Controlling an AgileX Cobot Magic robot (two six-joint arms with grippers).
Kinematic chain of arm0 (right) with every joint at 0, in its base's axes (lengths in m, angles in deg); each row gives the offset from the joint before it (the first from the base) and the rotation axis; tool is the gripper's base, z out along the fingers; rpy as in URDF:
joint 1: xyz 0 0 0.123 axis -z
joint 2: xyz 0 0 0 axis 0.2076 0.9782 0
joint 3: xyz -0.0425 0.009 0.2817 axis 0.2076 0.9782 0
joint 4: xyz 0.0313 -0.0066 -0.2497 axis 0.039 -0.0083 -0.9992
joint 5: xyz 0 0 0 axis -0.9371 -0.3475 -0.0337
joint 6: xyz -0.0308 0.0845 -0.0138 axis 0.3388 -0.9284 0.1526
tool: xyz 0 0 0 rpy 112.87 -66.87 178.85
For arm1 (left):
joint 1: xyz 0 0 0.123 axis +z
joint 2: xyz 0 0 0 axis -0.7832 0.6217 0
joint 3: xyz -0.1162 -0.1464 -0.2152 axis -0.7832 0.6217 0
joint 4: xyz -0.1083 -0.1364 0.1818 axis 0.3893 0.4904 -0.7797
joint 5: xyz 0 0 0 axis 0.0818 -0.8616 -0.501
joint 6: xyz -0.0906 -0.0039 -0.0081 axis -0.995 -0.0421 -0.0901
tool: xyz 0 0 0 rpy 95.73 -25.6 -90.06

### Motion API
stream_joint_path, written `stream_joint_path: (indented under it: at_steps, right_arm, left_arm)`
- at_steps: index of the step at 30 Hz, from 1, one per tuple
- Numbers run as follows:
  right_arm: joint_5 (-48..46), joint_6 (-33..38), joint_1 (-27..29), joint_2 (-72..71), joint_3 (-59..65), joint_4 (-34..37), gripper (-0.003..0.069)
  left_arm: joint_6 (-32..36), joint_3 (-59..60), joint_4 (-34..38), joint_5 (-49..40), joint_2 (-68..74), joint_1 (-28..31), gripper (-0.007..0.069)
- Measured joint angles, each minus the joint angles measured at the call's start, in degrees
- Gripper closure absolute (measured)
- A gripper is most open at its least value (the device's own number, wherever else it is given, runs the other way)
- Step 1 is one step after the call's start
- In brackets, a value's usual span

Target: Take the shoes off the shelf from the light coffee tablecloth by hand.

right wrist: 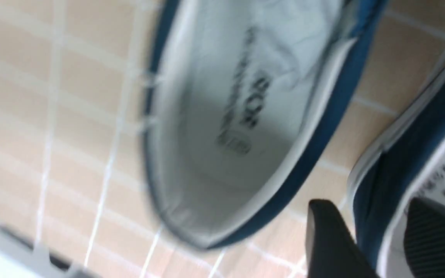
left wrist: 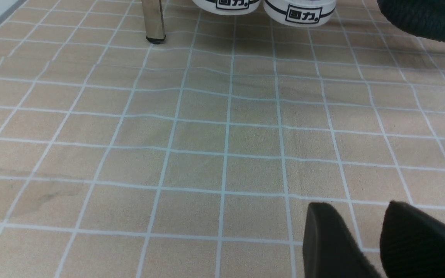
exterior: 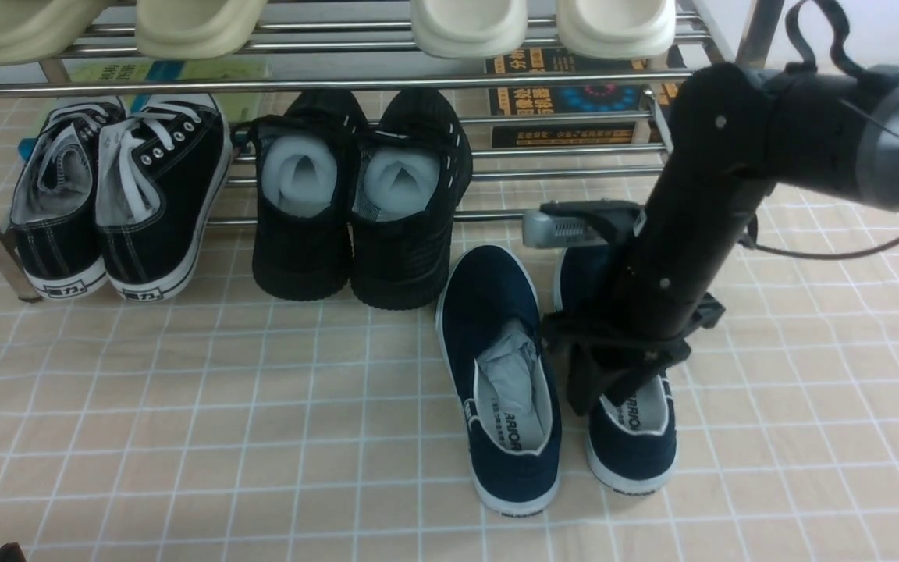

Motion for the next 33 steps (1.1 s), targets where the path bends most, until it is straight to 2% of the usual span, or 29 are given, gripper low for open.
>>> stream_joint_path:
  at_steps: [4, 5, 6, 7, 10, 14, 21, 23, 24, 25, 26, 30, 33]
  right_arm:
    - [-0.5, 2.6, 0.0, -3.2, -3.1, -0.6, 0.0447]
    - [-0.6, 2.8, 0.0, -4.9, -3.5, -1.3, 0.0481]
    - [-1.1, 3.1, 0.0, -8.3, -3.7, -3.1, 0.0544]
    - [-1.3, 3.1, 0.0, -8.7, -3.7, -3.4, 0.0551]
    - [-1.8, 2.8, 0.0, -17.2, -3.0, -8.1, 0.0661]
    - [-2.4, 1.3, 0.0, -25.4, -0.8, -11.4, 0.0675]
    - [-0.1, -1.8, 0.0, -48.1, 12.6, -15.9, 0.0673]
    - [8.8, -2.0, 0.0, -59.2, 21.5, -17.0, 0.0673]
    - [8.8, -2.0, 0.0, -59.2, 22.2, -17.0, 0.0673]
    - [15.6, -2.0, 0.0, -65.8, 28.6, -17.8, 0.0673]
    - [17.5, -2.0, 0.0, -67.5, 29.4, -17.9, 0.0673]
    - [40.7, -2.0, 0.0, -86.9, 50.9, -18.3, 0.0669]
    - [51.7, -2.1, 0.0, -96.3, 60.3, -17.8, 0.0668]
  left_arm:
    - [0.0, 0.0, 0.0, 0.0, 0.0, 0.0, 0.0385]
    - [0.0, 0.0, 0.0, 0.0, 0.0, 0.0, 0.0385]
    - [0.0, 0.0, 0.0, 0.0, 0.0, 0.0, 0.0385]
    - [0.0, 0.0, 0.0, 0.0, 0.0, 0.0, 0.0385]
    - [0.0, 0.0, 0.0, 0.0, 0.0, 0.0, 0.0385]
    - [0.0, 0.0, 0.0, 0.0, 0.0, 0.0, 0.0385]
    - [0.0, 0.0, 0.0, 0.0, 0.0, 0.0, 0.0385]
    - [0.0, 0.0, 0.0, 0.0, 0.0, 0.0, 0.0385]
    - [0.0, 0.0, 0.0, 0.0, 0.0, 0.0, 0.0385]
    - [0.0, 0.0, 0.0, 0.0, 0.0, 0.0, 0.0385]
    - [0.0, 0.0, 0.0, 0.0, 0.0, 0.0, 0.0385]
    - [0.0, 0.0, 0.0, 0.0, 0.0, 0.0, 0.0385]
    - [0.0, 0.0, 0.0, 0.0, 0.0, 0.0, 0.0385]
